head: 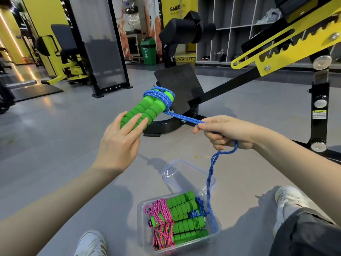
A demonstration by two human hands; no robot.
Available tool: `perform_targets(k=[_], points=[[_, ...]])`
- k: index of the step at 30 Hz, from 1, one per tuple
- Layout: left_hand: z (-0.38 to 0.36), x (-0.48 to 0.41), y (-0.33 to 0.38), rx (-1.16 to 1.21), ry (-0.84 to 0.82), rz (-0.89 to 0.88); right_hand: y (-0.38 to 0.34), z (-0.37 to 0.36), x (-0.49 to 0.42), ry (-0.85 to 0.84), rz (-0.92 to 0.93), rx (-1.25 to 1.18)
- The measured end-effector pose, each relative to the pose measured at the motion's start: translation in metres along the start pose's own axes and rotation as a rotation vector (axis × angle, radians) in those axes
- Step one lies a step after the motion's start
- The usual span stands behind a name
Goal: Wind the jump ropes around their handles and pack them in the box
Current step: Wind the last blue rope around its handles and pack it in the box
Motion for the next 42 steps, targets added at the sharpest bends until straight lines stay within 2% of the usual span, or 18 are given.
perform_targets(k=[16,19,23,25,29,35,39,42], points=[[-0.021,-0.001,-0.053,-0.235,-0.191,0.155,-0.015,0.003,0.011,-0.141,-0.067,0.121],[-0.021,0.003,-0.059,-0.300,-0.204,0.060,-0.027,0.004,0.013,-0.187,-0.061,0.230],[-0.034,0.025,-0.044,-0.433,-0.236,-0.301,-0.058,0.012,0.022,-0.232,-0.028,0.399],[-0.039,0.038,-0.035,-0.461,-0.265,-0.420,-0.069,0.017,0.025,-0.194,0.020,0.457],[-0.048,0.061,-0.006,-0.496,-0.343,-0.599,-0.080,0.016,0.019,-0.035,0.242,0.460],[-0.031,0.089,0.052,-0.299,-0.285,-0.829,-0.074,0.035,0.012,0.206,0.357,0.592],[-0.007,0.090,0.085,-0.021,-0.247,-0.832,-0.053,0.066,0.015,0.372,0.370,0.678],[0.013,0.077,0.105,0.092,-0.185,-0.787,-0.022,0.079,0.019,0.430,0.331,0.630]])
Point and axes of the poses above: each hand's wrist, its own x-axis away from the middle knuckle, its own z-axis out of the back of the hand, y = z × x, the point moved 7 cm from there along -x, towards the middle knuckle, and after that the axes turned 15 degrees about z, right-handed, at the moved point
